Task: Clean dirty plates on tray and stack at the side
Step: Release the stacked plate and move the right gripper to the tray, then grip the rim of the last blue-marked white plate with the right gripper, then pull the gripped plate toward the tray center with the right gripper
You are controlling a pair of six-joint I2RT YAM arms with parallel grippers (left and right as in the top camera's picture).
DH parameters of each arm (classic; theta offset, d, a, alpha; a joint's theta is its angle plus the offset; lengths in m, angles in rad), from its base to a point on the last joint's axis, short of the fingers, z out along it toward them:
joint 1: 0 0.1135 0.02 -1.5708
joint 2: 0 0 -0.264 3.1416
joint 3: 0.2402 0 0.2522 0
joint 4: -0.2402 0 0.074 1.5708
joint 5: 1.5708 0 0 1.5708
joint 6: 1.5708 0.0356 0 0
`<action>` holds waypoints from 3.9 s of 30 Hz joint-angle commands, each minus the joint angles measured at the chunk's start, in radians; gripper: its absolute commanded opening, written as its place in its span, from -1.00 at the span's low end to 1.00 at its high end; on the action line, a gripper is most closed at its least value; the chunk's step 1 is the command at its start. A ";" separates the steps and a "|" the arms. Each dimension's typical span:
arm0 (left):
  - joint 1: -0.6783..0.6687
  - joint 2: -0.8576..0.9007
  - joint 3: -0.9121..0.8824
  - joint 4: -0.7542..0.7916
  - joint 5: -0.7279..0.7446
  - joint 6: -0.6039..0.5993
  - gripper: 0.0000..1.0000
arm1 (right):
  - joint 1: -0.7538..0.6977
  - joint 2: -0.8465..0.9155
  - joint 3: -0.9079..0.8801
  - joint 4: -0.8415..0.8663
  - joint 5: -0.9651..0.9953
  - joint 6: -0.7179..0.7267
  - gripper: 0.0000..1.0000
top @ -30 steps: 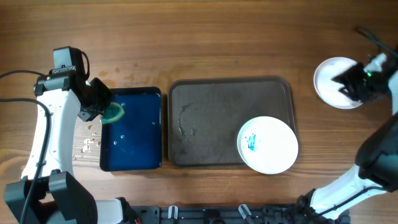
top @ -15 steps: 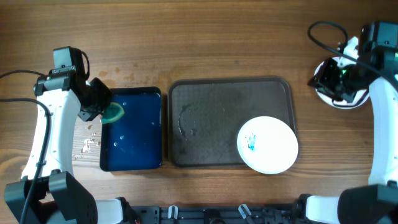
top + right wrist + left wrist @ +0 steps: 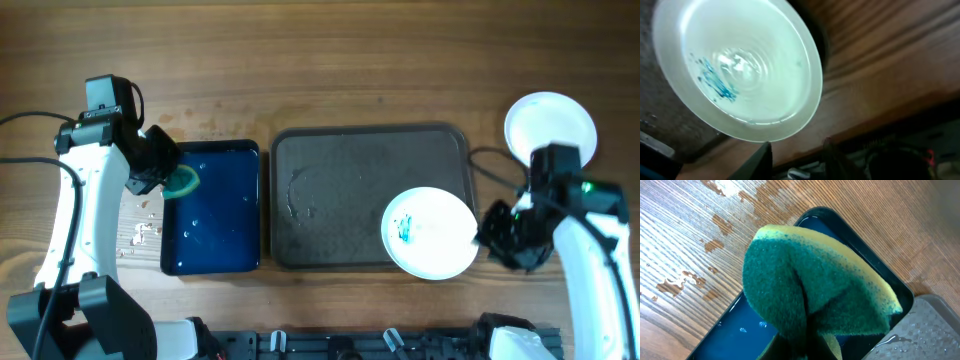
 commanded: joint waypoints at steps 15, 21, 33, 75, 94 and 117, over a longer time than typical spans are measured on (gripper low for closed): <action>-0.004 0.005 0.018 0.000 0.002 0.023 -0.92 | 0.030 0.006 -0.240 0.238 -0.111 0.113 -0.36; -0.004 0.005 0.018 -0.007 0.002 0.023 -0.92 | 0.060 0.094 -0.240 0.278 -0.086 0.113 -0.29; -0.004 0.005 0.018 -0.008 0.001 0.023 -0.92 | 0.131 0.181 -0.239 0.387 -0.007 0.191 -0.31; -0.004 0.005 0.014 -0.019 0.001 0.023 -0.92 | 0.132 0.200 -0.142 0.251 0.053 0.251 -0.28; -0.004 0.005 0.014 -0.018 0.001 0.023 -0.91 | 0.132 0.264 -0.142 0.406 0.020 0.112 -0.69; -0.004 0.005 0.014 -0.026 0.002 0.023 -0.92 | 0.246 0.538 -0.043 0.905 -0.225 -0.056 -0.91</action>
